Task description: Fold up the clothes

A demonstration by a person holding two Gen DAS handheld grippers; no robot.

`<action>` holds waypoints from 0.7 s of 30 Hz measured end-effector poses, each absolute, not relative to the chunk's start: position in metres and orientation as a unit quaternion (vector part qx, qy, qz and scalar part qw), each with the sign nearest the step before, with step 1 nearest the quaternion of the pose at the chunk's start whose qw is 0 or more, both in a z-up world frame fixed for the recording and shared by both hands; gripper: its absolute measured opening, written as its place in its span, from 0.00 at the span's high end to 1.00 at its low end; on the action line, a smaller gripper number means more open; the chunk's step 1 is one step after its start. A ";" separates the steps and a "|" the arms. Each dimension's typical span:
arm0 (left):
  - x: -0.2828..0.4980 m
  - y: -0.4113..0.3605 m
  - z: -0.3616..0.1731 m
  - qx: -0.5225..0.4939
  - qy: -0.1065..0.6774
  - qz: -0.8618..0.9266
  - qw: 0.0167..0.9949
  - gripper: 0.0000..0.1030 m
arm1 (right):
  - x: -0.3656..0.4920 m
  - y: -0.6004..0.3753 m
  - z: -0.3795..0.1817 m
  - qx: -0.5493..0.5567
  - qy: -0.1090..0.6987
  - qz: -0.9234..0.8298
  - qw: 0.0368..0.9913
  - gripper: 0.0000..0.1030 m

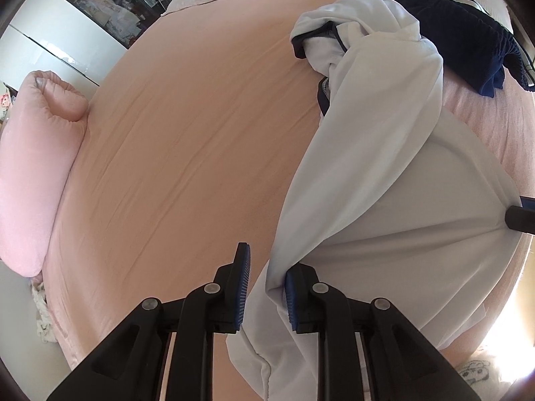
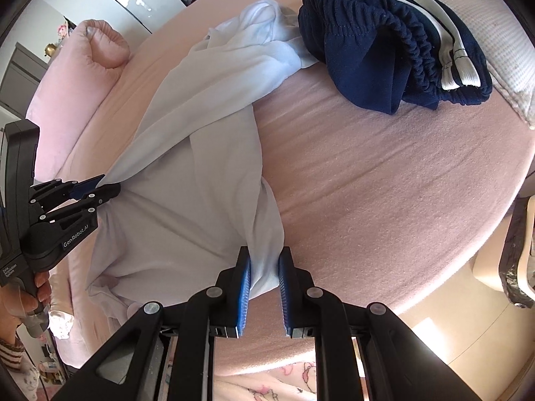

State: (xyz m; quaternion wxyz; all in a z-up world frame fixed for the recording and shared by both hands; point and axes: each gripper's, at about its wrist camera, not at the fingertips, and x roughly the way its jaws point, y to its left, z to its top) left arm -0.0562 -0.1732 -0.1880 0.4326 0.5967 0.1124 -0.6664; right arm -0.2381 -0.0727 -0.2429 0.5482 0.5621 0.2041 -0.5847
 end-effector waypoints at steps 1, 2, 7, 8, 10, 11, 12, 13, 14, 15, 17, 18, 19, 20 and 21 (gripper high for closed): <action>-0.056 -0.173 -0.188 0.599 0.111 -0.665 0.433 0.83 | -0.238 -0.073 -0.242 0.561 0.206 -0.585 0.548 0.87; -0.057 -0.175 -0.189 0.600 0.111 -0.664 0.433 0.83 | -0.241 -0.070 -0.242 0.561 0.207 -0.584 0.548 0.87; -0.058 -0.187 -0.190 0.601 0.124 -0.651 0.447 0.83 | -0.260 -0.049 -0.251 0.560 0.235 -0.590 0.532 0.90; -0.052 -0.187 -0.190 0.600 0.133 -0.648 0.450 0.83 | -0.262 -0.047 -0.252 0.557 0.245 -0.596 0.524 0.94; -0.042 -0.186 -0.190 0.600 0.149 -0.641 0.455 0.83 | -0.269 -0.042 -0.256 0.566 0.236 -0.592 0.523 0.94; -0.037 -0.185 -0.190 0.599 0.157 -0.638 0.458 0.83 | -0.273 -0.040 -0.258 0.574 0.230 -0.588 0.522 0.94; -0.033 -0.184 -0.190 0.598 0.164 -0.637 0.458 0.83 | -0.276 -0.039 -0.259 0.581 0.223 -0.584 0.521 0.94; -0.032 -0.181 -0.191 0.598 0.165 -0.638 0.456 0.83 | -0.278 -0.039 -0.259 0.581 0.223 -0.584 0.521 0.94; -0.033 -0.177 -0.193 0.602 0.155 -0.636 0.457 0.83 | -0.280 -0.039 -0.259 0.582 0.222 -0.585 0.520 0.94; -0.034 -0.173 -0.195 0.609 0.143 -0.631 0.459 0.83 | -0.281 -0.040 -0.259 0.583 0.222 -0.585 0.517 0.94; -0.035 -0.167 -0.199 0.616 0.138 -0.624 0.461 0.83 | -0.281 -0.042 -0.259 0.584 0.224 -0.587 0.515 0.94; -0.033 -0.166 -0.198 0.608 0.151 -0.630 0.459 0.83 | -0.282 -0.043 -0.258 0.583 0.223 -0.588 0.515 0.94; -0.032 -0.165 -0.196 0.601 0.164 -0.636 0.457 0.83 | -0.283 -0.043 -0.257 0.583 0.220 -0.587 0.518 0.94; -0.031 -0.164 -0.194 0.591 0.178 -0.642 0.454 0.83 | -0.283 -0.044 -0.256 0.583 0.216 -0.585 0.520 0.94; -0.030 -0.164 -0.191 0.580 0.195 -0.650 0.451 0.83 | -0.283 -0.044 -0.254 0.583 0.213 -0.582 0.525 0.94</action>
